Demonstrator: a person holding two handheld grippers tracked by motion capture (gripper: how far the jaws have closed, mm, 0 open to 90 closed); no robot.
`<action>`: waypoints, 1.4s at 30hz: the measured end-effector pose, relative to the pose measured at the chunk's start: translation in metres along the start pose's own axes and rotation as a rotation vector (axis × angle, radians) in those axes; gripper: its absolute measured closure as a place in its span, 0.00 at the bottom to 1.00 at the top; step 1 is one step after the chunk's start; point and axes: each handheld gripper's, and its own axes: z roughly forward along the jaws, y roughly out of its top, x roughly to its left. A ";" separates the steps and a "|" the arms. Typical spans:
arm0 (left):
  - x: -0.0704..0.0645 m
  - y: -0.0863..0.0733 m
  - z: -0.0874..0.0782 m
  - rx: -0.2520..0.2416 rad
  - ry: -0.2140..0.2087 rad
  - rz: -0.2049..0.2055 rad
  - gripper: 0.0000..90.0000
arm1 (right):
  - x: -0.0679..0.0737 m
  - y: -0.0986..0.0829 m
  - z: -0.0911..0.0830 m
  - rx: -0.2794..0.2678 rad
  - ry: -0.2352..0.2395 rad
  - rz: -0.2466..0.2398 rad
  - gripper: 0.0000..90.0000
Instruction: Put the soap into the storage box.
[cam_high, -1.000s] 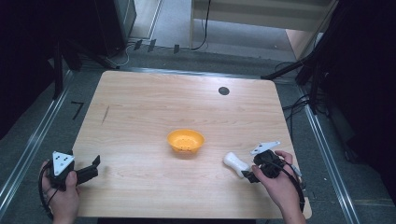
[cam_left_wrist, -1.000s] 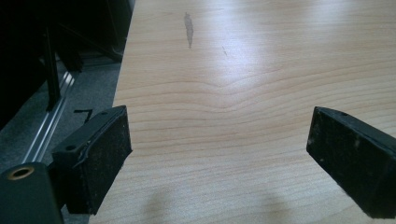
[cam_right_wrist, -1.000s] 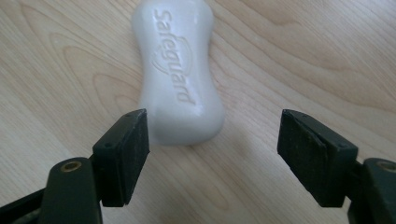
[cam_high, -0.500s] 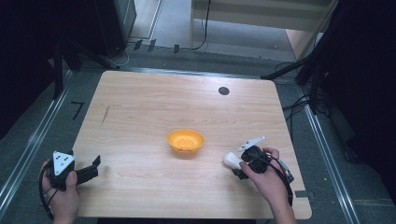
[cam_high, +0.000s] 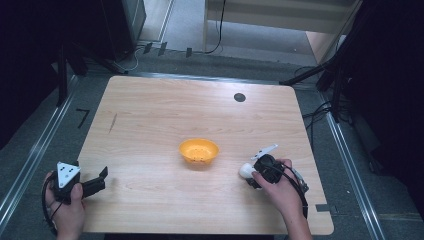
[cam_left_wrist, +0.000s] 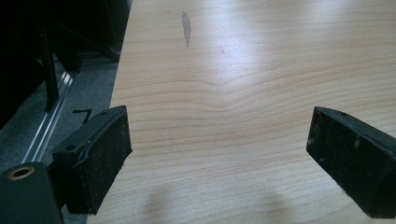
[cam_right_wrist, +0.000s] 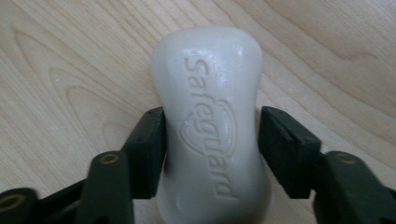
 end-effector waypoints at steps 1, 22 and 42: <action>0.000 0.000 0.000 -0.001 0.001 -0.001 0.08 | 0.000 0.000 0.000 0.002 -0.005 -0.003 0.52; -0.001 0.000 0.000 0.005 0.001 0.010 0.08 | 0.002 -0.003 0.000 -0.057 -0.024 -0.064 0.56; -0.001 0.000 0.000 -0.010 0.009 0.007 0.08 | 0.015 0.030 -0.024 -0.110 -0.022 -0.177 0.56</action>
